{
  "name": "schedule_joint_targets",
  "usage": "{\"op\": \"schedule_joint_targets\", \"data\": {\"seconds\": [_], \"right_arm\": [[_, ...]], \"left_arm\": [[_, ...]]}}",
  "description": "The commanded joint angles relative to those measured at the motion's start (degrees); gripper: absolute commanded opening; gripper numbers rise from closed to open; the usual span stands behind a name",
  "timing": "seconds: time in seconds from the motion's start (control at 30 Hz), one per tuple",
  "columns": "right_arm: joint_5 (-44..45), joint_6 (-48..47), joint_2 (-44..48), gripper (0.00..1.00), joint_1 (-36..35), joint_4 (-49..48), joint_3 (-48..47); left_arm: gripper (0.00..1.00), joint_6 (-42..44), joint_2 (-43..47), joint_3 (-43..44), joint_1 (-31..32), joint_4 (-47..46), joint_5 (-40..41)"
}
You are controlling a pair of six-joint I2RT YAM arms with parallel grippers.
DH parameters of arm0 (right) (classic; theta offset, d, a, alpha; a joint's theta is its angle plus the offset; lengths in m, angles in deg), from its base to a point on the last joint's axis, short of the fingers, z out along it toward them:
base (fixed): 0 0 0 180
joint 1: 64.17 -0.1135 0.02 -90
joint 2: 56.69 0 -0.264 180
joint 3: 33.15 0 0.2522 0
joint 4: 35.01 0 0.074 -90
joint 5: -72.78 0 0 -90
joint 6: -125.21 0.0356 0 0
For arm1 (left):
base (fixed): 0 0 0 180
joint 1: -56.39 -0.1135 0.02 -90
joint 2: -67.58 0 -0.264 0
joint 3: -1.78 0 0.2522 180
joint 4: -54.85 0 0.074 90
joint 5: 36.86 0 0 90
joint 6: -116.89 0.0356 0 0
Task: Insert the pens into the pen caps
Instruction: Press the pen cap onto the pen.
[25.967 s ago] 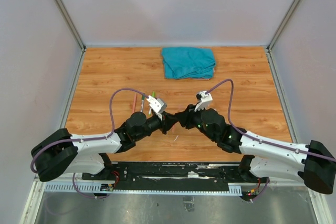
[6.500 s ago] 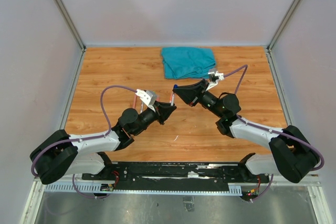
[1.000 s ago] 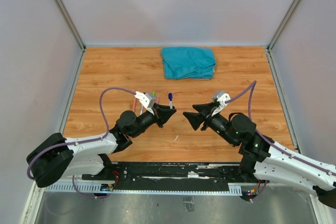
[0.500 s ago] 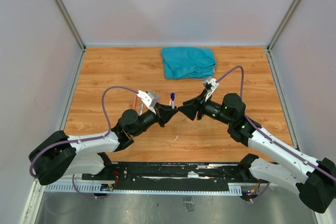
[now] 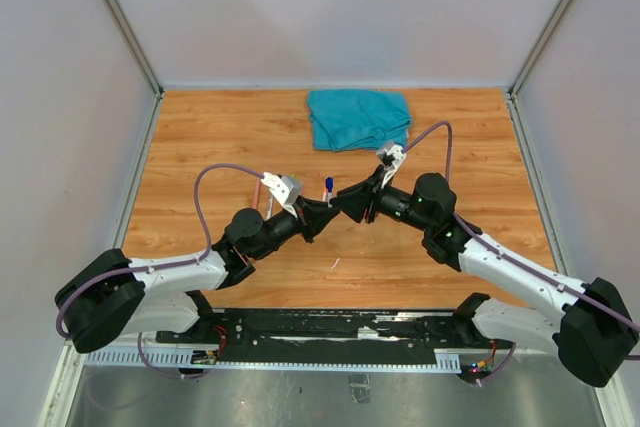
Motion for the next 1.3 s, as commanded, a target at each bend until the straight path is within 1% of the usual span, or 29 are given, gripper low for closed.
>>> {"op": "schedule_joint_targets", "data": {"seconds": [0.0, 0.17, 0.27, 0.3, 0.4, 0.43, 0.6, 0.7, 0.97, 1.2, 1.27], "right_arm": [[-2.0, 0.1, -0.9, 0.34, 0.5, -3.3, -0.8], [-2.6, 0.2, -2.0, 0.31, 0.5, -3.8, -0.9], [-2.4, -0.8, -1.1, 0.33, 0.5, -3.1, -1.1], [-1.4, -1.4, -0.4, 0.37, 0.5, -2.3, -1.2], [1.5, -3.7, 2.0, 0.54, 0.5, 1.7, -2.5], [2.3, -4.3, 2.5, 0.58, 0.4, 2.8, -3.1], [5.3, -5.3, 2.5, 0.62, 0.4, 6.8, -7.0], [5.4, -5.5, 1.2, 0.62, 0.4, 7.5, -9.1], [3.2, -6.1, -2.6, 0.54, 0.1, 6.9, -12.6], [2.6, -6.8, -5.2, 0.44, -1.2, 6.9, -13.9], [3.0, -7.2, -5.5, 0.40, -1.5, 7.3, -14.1]], "left_arm": [[0.00, 0.5, 0.7, 1.4, -0.1, -1.9, -0.3], [0.01, 0.4, 0.6, 1.6, -0.1, -1.9, -0.4], [0.00, 0.5, 0.6, 1.7, -0.1, -1.7, -0.3], [0.01, 0.5, 0.5, 1.7, -0.1, -1.7, -0.3], [0.01, 0.5, 0.3, 1.7, -0.1, -1.6, -0.4], [0.00, 0.5, 0.2, 1.8, -0.1, -1.6, -0.4], [0.00, 0.4, -0.1, 2.0, -0.1, -1.5, -0.7], [0.00, 0.5, -0.2, 2.1, -0.1, -1.5, -0.7], [0.01, 0.4, -0.6, 2.2, -0.1, -1.4, -1.0], [0.00, 0.6, -0.6, 2.3, -0.1, -1.1, -0.9], [0.01, 0.6, -0.6, 2.4, -0.1, -1.1, -0.9]]}}
